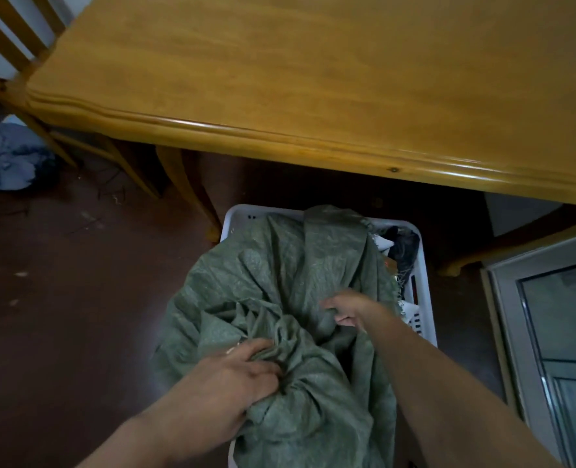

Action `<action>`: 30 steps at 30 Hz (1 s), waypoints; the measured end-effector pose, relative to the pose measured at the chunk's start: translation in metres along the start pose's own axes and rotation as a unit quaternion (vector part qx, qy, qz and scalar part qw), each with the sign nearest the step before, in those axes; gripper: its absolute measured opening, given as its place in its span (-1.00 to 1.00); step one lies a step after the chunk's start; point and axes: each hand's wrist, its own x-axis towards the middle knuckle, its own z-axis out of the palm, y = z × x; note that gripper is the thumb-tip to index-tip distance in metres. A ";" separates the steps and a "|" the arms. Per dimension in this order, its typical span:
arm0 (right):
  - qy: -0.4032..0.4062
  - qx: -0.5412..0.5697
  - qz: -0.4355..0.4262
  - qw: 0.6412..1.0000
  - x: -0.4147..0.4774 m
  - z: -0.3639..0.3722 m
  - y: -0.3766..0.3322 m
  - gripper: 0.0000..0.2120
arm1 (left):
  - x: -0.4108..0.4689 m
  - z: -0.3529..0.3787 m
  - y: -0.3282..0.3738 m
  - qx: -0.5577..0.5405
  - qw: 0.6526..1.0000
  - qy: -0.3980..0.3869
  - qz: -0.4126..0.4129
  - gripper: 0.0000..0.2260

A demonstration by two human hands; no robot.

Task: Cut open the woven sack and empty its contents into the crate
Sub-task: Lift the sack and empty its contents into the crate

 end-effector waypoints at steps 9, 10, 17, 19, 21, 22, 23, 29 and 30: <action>0.006 0.163 -0.181 0.970 -0.111 -0.080 -0.030 -0.72 | 0.020 0.014 0.001 0.002 0.997 0.073 -0.021 -0.70; 0.013 0.147 -0.196 0.969 -0.125 -0.086 -0.029 -0.74 | 0.025 0.011 0.003 0.000 0.996 0.083 -0.017 -0.69; 0.025 0.084 -0.251 0.964 -0.187 -0.092 -0.046 -0.77 | 0.039 -0.022 0.024 -0.008 0.992 0.125 -0.017 -0.68; 0.023 0.096 -0.267 0.959 -0.203 -0.089 -0.052 -0.75 | 0.036 -0.030 0.029 0.016 0.990 0.143 -0.017 -0.66; 0.008 0.046 -0.270 0.962 -0.220 -0.087 -0.055 -0.76 | 0.032 -0.039 0.034 0.006 0.990 0.142 -0.027 -0.67; -0.001 0.034 -0.280 0.960 -0.230 -0.085 -0.058 -0.71 | 0.029 -0.043 0.037 -0.006 0.990 0.137 -0.028 -0.68; -0.001 0.047 -0.293 0.955 -0.237 -0.086 -0.059 -0.65 | 0.026 -0.048 0.041 -0.016 0.990 0.140 -0.028 -0.69; -0.019 0.101 -0.400 0.911 -0.290 -0.094 -0.072 -0.50 | 0.013 -0.082 0.065 -0.022 0.978 0.207 -0.028 -0.71; -0.018 0.107 -0.413 0.904 -0.299 -0.095 -0.074 -0.50 | 0.012 -0.088 0.070 -0.016 0.974 0.225 -0.021 -0.74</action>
